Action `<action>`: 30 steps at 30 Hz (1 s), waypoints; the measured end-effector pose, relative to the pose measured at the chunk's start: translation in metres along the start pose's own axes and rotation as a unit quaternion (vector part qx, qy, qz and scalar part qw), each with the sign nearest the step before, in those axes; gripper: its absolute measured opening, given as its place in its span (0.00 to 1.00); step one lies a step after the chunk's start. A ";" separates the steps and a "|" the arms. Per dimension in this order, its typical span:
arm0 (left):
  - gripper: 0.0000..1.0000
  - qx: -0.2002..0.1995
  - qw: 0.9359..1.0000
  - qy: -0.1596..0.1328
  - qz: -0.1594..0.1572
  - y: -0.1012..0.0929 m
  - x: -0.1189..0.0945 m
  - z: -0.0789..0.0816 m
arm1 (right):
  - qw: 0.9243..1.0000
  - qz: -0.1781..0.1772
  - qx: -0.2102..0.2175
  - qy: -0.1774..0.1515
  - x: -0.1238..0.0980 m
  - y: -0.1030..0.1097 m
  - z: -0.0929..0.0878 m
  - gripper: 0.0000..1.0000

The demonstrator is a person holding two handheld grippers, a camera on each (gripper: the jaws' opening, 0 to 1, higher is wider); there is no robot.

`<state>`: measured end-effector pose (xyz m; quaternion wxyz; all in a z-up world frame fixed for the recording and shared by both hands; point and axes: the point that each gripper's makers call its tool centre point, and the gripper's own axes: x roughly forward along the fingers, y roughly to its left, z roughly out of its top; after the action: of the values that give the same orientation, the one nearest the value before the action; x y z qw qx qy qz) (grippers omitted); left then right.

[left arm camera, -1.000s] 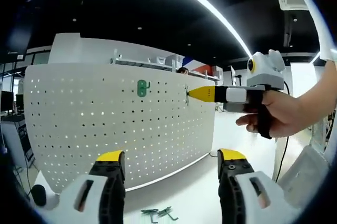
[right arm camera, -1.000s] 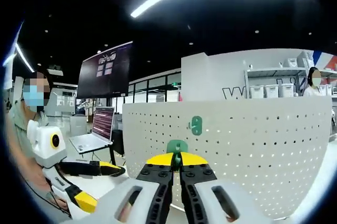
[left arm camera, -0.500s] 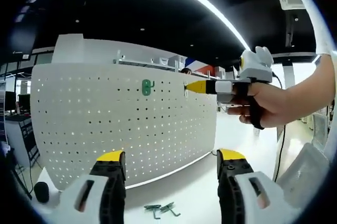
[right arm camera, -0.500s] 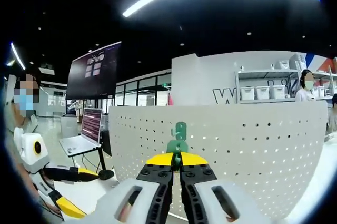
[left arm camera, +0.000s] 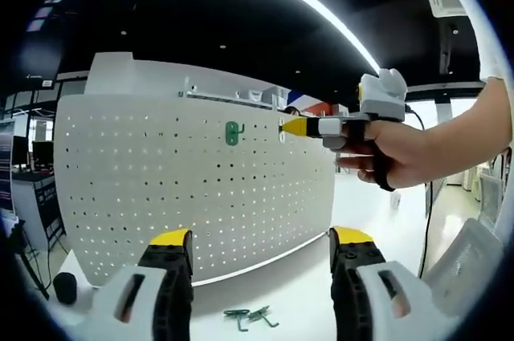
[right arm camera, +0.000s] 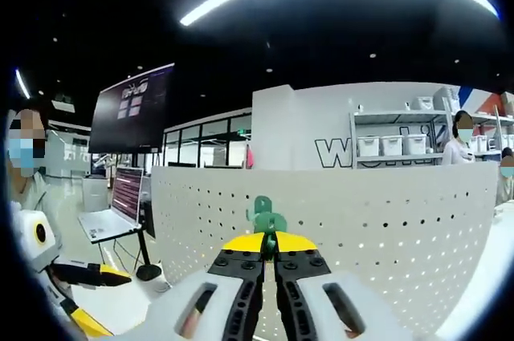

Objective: Insert the hook assembly into the mounting plate slot until the hook locks in place.

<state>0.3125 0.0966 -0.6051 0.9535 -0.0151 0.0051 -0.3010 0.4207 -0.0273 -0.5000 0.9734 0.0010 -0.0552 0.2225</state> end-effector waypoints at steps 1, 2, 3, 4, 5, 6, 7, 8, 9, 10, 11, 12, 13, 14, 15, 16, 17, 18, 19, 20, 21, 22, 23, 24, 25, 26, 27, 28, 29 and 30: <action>0.71 0.001 1.000 0.000 0.000 0.000 0.000 0.000 | 1.000 -0.003 0.001 -0.001 0.001 -0.002 0.001 0.01; 0.71 0.001 1.000 0.000 0.000 0.000 0.000 0.000 | 1.000 -0.007 -0.001 -0.001 0.002 -0.004 0.001 0.01; 0.71 0.002 1.000 0.000 0.000 0.000 -0.001 -0.001 | 1.000 -0.009 0.000 -0.002 0.003 -0.005 0.001 0.01; 0.71 0.001 1.000 0.001 0.000 0.000 -0.001 -0.001 | 1.000 -0.011 0.000 -0.003 0.004 -0.007 0.002 0.01; 0.71 0.000 1.000 0.001 0.001 0.001 -0.001 -0.001 | 1.000 -0.014 -0.001 -0.003 0.005 -0.008 0.002 0.01; 0.71 0.000 1.000 0.001 0.002 0.001 -0.001 -0.001 | 1.000 -0.017 -0.001 -0.004 0.006 -0.010 0.003 0.01; 0.71 -0.001 1.000 0.001 0.002 0.001 -0.001 -0.001 | 1.000 -0.019 -0.001 -0.004 0.007 -0.011 0.003 0.01; 0.71 -0.002 1.000 0.001 0.002 0.001 -0.001 -0.002 | 1.000 -0.020 0.001 -0.005 0.008 -0.013 0.004 0.01; 0.71 -0.001 1.000 0.001 0.002 0.001 -0.001 -0.002 | 1.000 -0.022 -0.001 -0.005 0.009 -0.013 0.004 0.01; 0.71 -0.001 1.000 0.001 0.002 0.001 -0.001 -0.002 | 1.000 -0.023 -0.002 -0.005 0.011 -0.014 0.004 0.01; 0.71 -0.001 1.000 0.001 0.002 0.001 -0.002 -0.002 | 1.000 -0.024 -0.003 -0.005 0.011 -0.015 0.005 0.01; 0.71 -0.001 1.000 0.001 0.002 0.001 -0.002 -0.002 | 1.000 -0.026 -0.004 -0.007 0.013 -0.016 0.005 0.01; 0.71 -0.001 1.000 0.000 0.002 0.001 -0.002 -0.002 | 1.000 -0.027 -0.004 -0.007 0.013 -0.016 0.006 0.01; 0.70 -0.001 1.000 0.000 0.002 0.002 -0.002 -0.002 | 1.000 -0.028 -0.006 -0.008 0.015 -0.017 0.006 0.01; 0.70 -0.001 1.000 0.000 0.003 0.002 -0.002 -0.002 | 1.000 -0.029 -0.007 -0.008 0.016 -0.018 0.007 0.01; 0.70 -0.001 1.000 0.000 0.003 0.002 -0.002 -0.002 | 0.999 -0.031 -0.008 -0.009 0.017 -0.019 0.007 0.01; 0.70 -0.001 1.000 0.000 0.003 0.002 -0.002 -0.002 | 0.999 -0.032 -0.010 -0.009 0.018 -0.019 0.008 0.01; 0.70 -0.002 1.000 0.000 0.003 0.002 -0.002 -0.002 | 0.999 -0.033 -0.011 -0.010 0.020 -0.020 0.008 0.01; 0.70 -0.002 1.000 0.000 0.003 0.002 -0.002 -0.002 | 0.999 -0.035 -0.012 -0.011 0.020 -0.021 0.009 0.01; 0.70 -0.002 1.000 0.001 0.003 0.002 -0.002 -0.002 | 0.999 -0.036 -0.014 -0.011 0.021 -0.021 0.009 0.01; 0.70 -0.002 1.000 0.001 0.003 0.002 -0.002 -0.003 | 0.999 -0.037 -0.012 -0.012 0.022 -0.022 0.010 0.01; 0.70 -0.003 1.000 0.001 0.003 0.002 -0.002 -0.003 | 0.999 -0.038 -0.013 -0.012 0.023 -0.023 0.010 0.01; 0.70 -0.003 1.000 0.001 0.003 0.002 -0.002 -0.003 | 0.999 -0.040 -0.016 -0.012 0.025 -0.023 0.011 0.01; 0.70 -0.003 1.000 0.001 0.003 0.002 -0.002 -0.003 | 0.999 -0.040 -0.016 -0.013 0.026 -0.024 0.011 0.01; 0.70 -0.004 1.000 0.001 0.003 0.002 -0.002 -0.003 | 0.999 -0.043 -0.017 -0.013 0.028 -0.025 0.011 0.01; 0.70 -0.004 1.000 0.001 0.003 0.002 -0.002 -0.003 | 0.999 -0.045 -0.018 -0.012 0.029 -0.025 0.011 0.01; 0.70 -0.004 1.000 0.001 0.003 0.002 -0.002 -0.003 | 0.999 -0.045 -0.017 -0.014 0.030 -0.026 0.011 0.01; 0.70 -0.003 1.000 0.001 0.004 0.002 -0.002 -0.003 | 0.999 -0.046 -0.019 -0.014 0.031 -0.026 0.011 0.01; 0.70 -0.004 1.000 0.001 0.004 0.002 -0.002 -0.003 | 0.999 -0.047 -0.022 -0.014 0.032 -0.025 0.011 0.01; 0.70 -0.004 1.000 0.001 0.004 0.002 -0.003 -0.003 | 0.998 -0.048 -0.026 -0.014 0.033 -0.025 0.011 0.01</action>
<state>0.3113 0.0992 -0.6085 0.9545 -0.0187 0.0073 -0.2974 0.4599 -0.0360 -0.4845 0.9817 -0.0186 -0.0741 0.1742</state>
